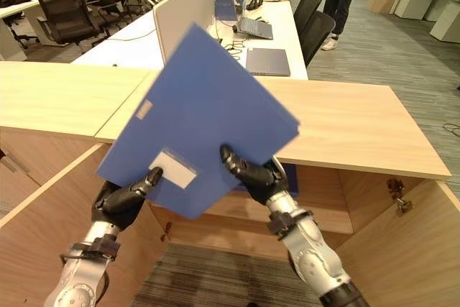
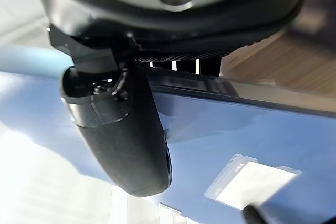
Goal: Put the empty folder in the office cabinet
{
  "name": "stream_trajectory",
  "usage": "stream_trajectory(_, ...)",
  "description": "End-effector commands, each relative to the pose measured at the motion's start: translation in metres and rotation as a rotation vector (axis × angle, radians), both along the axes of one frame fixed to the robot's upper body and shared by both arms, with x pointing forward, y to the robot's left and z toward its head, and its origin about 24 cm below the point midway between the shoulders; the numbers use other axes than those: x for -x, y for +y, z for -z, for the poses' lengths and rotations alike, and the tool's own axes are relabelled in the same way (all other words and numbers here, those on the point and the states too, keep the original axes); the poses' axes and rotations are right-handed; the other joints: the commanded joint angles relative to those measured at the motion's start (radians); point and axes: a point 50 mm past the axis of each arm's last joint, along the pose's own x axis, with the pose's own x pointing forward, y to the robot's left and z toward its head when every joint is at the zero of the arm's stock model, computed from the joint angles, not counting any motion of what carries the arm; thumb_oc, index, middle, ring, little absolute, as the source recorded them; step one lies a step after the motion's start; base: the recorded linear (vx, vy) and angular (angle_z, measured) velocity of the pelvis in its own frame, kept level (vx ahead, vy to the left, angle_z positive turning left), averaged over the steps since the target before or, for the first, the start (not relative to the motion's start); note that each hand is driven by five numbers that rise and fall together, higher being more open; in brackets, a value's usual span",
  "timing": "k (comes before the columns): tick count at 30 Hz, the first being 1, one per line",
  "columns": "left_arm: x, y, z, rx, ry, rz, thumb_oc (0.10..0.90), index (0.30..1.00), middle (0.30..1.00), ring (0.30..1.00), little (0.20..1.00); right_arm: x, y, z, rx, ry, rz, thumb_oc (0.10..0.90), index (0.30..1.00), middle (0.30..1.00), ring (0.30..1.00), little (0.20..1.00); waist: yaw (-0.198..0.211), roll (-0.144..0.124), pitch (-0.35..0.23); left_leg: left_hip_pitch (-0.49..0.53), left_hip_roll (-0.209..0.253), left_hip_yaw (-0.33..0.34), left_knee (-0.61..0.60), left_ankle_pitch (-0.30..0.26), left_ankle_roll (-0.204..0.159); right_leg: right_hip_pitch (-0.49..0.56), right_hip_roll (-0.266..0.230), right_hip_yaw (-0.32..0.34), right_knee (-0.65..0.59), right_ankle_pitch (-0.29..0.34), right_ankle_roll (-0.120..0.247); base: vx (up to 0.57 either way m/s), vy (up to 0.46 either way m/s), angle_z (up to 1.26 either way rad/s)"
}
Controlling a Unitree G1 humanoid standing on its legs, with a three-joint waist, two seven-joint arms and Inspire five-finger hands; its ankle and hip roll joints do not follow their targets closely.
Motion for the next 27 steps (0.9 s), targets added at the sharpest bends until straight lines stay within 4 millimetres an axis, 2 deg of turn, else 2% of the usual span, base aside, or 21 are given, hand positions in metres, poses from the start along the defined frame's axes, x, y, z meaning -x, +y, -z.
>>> stream_trajectory(1,-0.008,0.025,-0.019,-0.243,-0.118,-0.005,0.800,0.900,0.900,0.900,0.900,-0.002,-0.006,-0.058,0.020,-0.326,-0.062,0.400,0.300,0.300,0.300,0.300,0.011,-0.039,-0.049,-0.006,0.001,-0.029,-0.002,-0.054,-0.012,0.004,-0.091,0.005,0.115,-0.144,0.087,0.00,0.000,0.00)
stream_trajectory(4,0.014,0.052,0.025,-0.388,0.111,0.009,0.800,0.900,0.900,0.900,0.900,0.003,-0.024,-0.061,0.112,-0.343,-0.069,0.400,0.300,0.300,0.300,0.300,0.009,-0.038,-0.047,-0.006,0.004,-0.026,-0.002,-0.062,-0.016,0.007,-0.090,0.001,0.110,-0.149,0.092,0.00,-0.001,0.00)
stream_trajectory(5,0.013,0.051,0.025,-0.388,0.109,0.010,0.800,0.900,0.900,0.900,0.900,0.003,-0.024,-0.062,0.112,-0.343,-0.068,0.400,0.300,0.300,0.300,0.300,0.010,-0.038,-0.046,-0.012,0.002,-0.027,-0.002,-0.051,-0.015,0.000,-0.091,0.001,0.111,-0.140,0.091,0.00,0.000,0.00)
stream_trajectory(6,0.036,0.066,0.060,-0.478,0.315,0.047,0.800,0.900,0.900,0.900,0.900,0.006,-0.032,-0.062,0.170,-0.339,-0.080,0.400,0.300,0.300,0.300,0.300,0.009,-0.035,-0.041,-0.016,0.003,-0.023,-0.002,-0.050,-0.016,-0.005,-0.091,0.000,0.111,-0.138,0.094,-0.04,0.007,-0.03)
stream_trajectory(7,0.036,0.066,0.060,-0.478,0.315,0.047,0.800,0.900,0.900,0.900,0.900,0.006,-0.033,-0.062,0.170,-0.339,-0.080,0.400,0.300,0.300,0.300,0.300,0.009,-0.035,-0.042,-0.017,0.002,-0.023,-0.002,-0.049,-0.016,-0.007,-0.091,0.000,0.111,-0.138,0.094,0.01,0.012,-0.03)
stream_trajectory(8,0.073,0.076,0.097,-0.639,0.560,0.170,0.800,0.900,0.900,0.900,0.900,0.009,-0.036,-0.057,0.206,-0.315,-0.098,0.400,0.300,0.300,0.300,0.300,0.006,-0.030,-0.037,-0.013,0.007,-0.018,-0.002,-0.061,-0.017,-0.006,-0.091,0.002,0.111,-0.146,0.098,0.02,0.021,-0.05)
stream_trajectory(11,0.115,0.071,0.141,-0.753,0.834,0.318,0.800,0.900,0.900,0.900,0.900,0.013,-0.035,-0.047,0.284,-0.276,-0.143,0.400,0.300,0.300,0.300,0.300,-0.001,-0.028,-0.033,-0.017,0.008,-0.012,-0.001,-0.062,-0.018,-0.014,-0.092,0.004,0.113,-0.148,0.099,-0.01,0.013,-0.02)
stream_trajectory(15,0.127,0.060,0.158,-0.772,0.916,0.378,0.800,0.900,0.900,0.900,0.900,0.017,-0.037,-0.038,0.321,-0.240,-0.142,0.400,0.300,0.300,0.300,0.300,-0.005,-0.029,-0.030,-0.028,0.007,-0.016,0.000,-0.052,-0.017,-0.024,-0.093,0.004,0.115,-0.141,0.098,-0.01,0.003,0.04)
stream_trajectory(16,0.133,0.054,0.168,-0.798,0.969,0.415,0.800,0.900,0.900,0.900,0.900,0.018,-0.037,-0.016,0.259,-0.146,-0.108,0.400,0.300,0.300,0.300,0.300,-0.006,-0.030,-0.026,-0.029,0.007,-0.018,0.001,-0.052,-0.018,-0.025,-0.092,0.003,0.116,-0.143,0.097,-0.04,0.006,0.12)
stream_trajectory(17,0.137,0.049,0.173,-0.802,1.002,0.441,0.800,0.900,0.900,0.900,0.900,0.018,-0.036,-0.003,0.232,-0.089,-0.097,0.400,0.300,0.300,0.300,0.300,-0.006,-0.031,-0.024,-0.030,0.008,-0.020,0.002,-0.052,-0.018,-0.027,-0.093,0.002,0.118,-0.143,0.096,0.04,0.001,0.08)
stream_trajectory(18,0.138,0.043,0.178,-0.827,1.024,0.472,0.800,0.900,0.900,0.900,0.900,0.025,-0.035,0.026,0.214,0.040,-0.059,0.400,0.300,0.300,0.300,0.300,-0.007,-0.032,-0.017,-0.025,0.011,-0.020,0.001,-0.064,-0.020,-0.021,-0.090,-0.001,0.120,-0.158,0.095,0.04,0.000,-0.01)
stream_trajectory(19,0.138,0.043,0.178,-0.828,1.024,0.472,0.800,0.900,0.900,0.900,0.900,0.025,-0.035,0.027,0.214,0.040,-0.059,0.400,0.300,0.300,0.300,0.300,-0.007,-0.032,-0.017,-0.025,0.011,-0.021,0.001,-0.064,-0.020,-0.021,-0.090,-0.001,0.120,-0.158,0.095,0.04,-0.007,0.00)
stream_trajectory(21,0.139,0.042,0.180,-0.832,1.046,0.469,0.800,0.900,0.900,0.900,0.900,0.034,-0.038,0.050,0.206,0.142,-0.026,0.400,0.300,0.300,0.300,0.300,-0.006,-0.035,-0.011,-0.028,0.011,-0.025,0.002,-0.063,-0.021,-0.022,-0.089,-0.007,0.124,-0.162,0.093,0.00,0.000,0.00)
stream_trajectory(22,0.139,0.042,0.180,-0.832,1.046,0.469,0.800,0.900,0.900,0.900,0.900,0.034,-0.038,0.050,0.206,0.142,-0.026,0.400,0.300,0.300,0.300,0.300,-0.006,-0.035,-0.011,-0.028,0.011,-0.025,0.002,-0.063,-0.021,-0.022,-0.089,-0.007,0.124,-0.162,0.093,0.00,0.000,0.00)
stream_trajectory(23,0.140,0.042,0.183,-0.815,1.074,0.439,0.800,0.900,0.900,0.900,0.900,0.043,-0.039,0.074,0.176,0.249,0.029,0.400,0.300,0.300,0.300,0.300,-0.004,-0.037,-0.005,-0.033,0.012,-0.031,0.001,-0.061,-0.023,-0.022,-0.089,-0.012,0.126,-0.164,0.092,0.00,0.000,0.00)
stream_trajectory(24,0.139,0.042,0.183,-0.816,1.073,0.438,0.800,0.900,0.900,0.900,0.900,0.043,-0.038,0.075,0.176,0.248,0.029,0.400,0.300,0.300,0.300,0.300,-0.004,-0.038,-0.004,-0.033,0.012,-0.031,0.001,-0.061,-0.023,-0.022,-0.090,-0.012,0.126,-0.164,0.091,0.00,0.000,0.00)
stream_trajectory(25,0.138,0.040,0.185,-0.815,1.089,0.425,0.800,0.900,0.900,0.900,0.900,0.052,-0.040,0.105,0.184,0.381,0.101,0.400,0.300,0.300,0.300,0.300,0.000,-0.039,0.005,-0.040,0.012,-0.038,0.002,-0.058,-0.024,-0.026,-0.089,-0.016,0.130,-0.166,0.090,-0.02,-0.021,0.10)
stream_trajectory(26,0.136,0.041,0.185,-0.822,1.091,0.417,0.800,0.900,0.900,0.900,0.900,0.055,-0.040,0.117,0.201,0.430,0.127,0.400,0.300,0.300,0.300,0.300,0.002,-0.040,0.012,-0.043,0.012,-0.042,0.002,-0.057,-0.024,-0.027,-0.090,-0.021,0.131,-0.168,0.090,-0.02,-0.021,0.13)
stream_trajectory(27,0.136,0.041,0.185,-0.822,1.091,0.417,0.800,0.900,0.900,0.900,0.900,0.055,-0.040,0.117,0.201,0.429,0.127,0.400,0.300,0.300,0.300,0.300,0.002,-0.040,0.013,-0.043,0.012,-0.042,0.002,-0.057,-0.024,-0.027,-0.090,-0.021,0.131,-0.168,0.090,-0.01,-0.020,0.11)
